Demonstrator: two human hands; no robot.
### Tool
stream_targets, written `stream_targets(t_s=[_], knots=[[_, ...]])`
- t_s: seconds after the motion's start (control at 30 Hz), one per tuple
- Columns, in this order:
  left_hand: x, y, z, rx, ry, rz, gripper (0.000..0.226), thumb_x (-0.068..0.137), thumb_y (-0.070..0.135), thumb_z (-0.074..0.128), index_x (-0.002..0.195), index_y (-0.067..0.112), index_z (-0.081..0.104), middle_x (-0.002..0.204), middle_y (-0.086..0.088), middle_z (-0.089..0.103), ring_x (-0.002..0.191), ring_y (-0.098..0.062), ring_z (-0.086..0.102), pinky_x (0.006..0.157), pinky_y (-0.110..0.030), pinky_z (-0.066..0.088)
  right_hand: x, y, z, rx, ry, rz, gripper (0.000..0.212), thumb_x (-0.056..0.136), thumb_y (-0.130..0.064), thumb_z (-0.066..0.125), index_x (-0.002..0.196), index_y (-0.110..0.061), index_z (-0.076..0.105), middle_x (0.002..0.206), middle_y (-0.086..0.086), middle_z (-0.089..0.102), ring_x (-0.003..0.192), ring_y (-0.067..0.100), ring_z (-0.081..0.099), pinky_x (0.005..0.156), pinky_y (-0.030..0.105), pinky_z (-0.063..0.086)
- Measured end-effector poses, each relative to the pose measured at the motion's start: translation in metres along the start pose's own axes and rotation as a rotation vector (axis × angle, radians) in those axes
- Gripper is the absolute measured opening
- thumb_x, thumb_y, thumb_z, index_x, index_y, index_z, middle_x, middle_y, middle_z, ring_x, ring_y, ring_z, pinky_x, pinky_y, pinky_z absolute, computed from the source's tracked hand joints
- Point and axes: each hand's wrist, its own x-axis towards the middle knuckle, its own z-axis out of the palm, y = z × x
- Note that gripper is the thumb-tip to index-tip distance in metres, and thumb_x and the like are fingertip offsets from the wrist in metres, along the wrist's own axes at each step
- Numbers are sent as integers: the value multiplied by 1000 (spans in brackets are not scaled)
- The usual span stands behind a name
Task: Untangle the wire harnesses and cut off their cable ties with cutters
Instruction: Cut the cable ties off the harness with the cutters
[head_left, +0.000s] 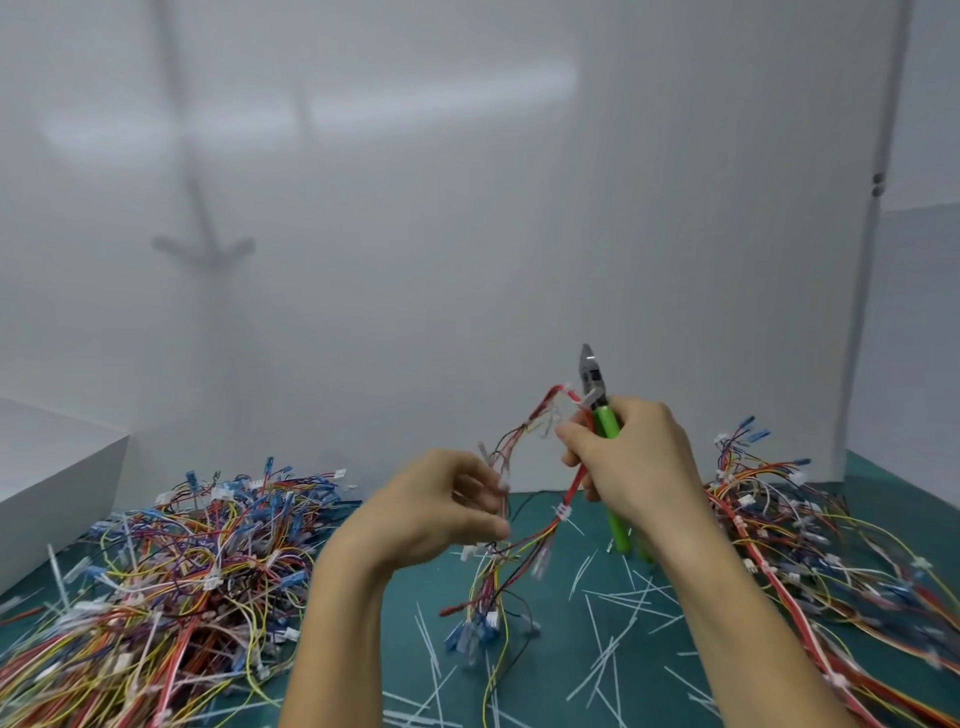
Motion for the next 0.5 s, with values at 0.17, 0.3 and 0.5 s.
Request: stream_targets(t_s=[0.17,0.3,0.5], knots=[[2,-38,-3,228,-212,-394,17,84,14,77,76,3,66,66,-8,68,55,-15,64,60,-27,61,6,5,-7,38,96,39,22,89,-31,70,72,-17,66,66,0,70,66,28,68,71,51,59],[16,-52,34,313,-453,-600,25,82,24,79,70,5,68,64,-4,74,53,-11,68,65,-24,60,5,5,-5,27,88,43,23,92,-33,66,74,-19,65,66,-2,69,66,25,67,71,50,59],[25,-64,54,352,-522,-629,12,85,11,73,83,0,75,92,-13,75,63,-15,70,91,-36,58,3,2,-2,3,44,40,23,92,-34,66,75,-19,64,72,2,70,68,30,68,71,51,59]])
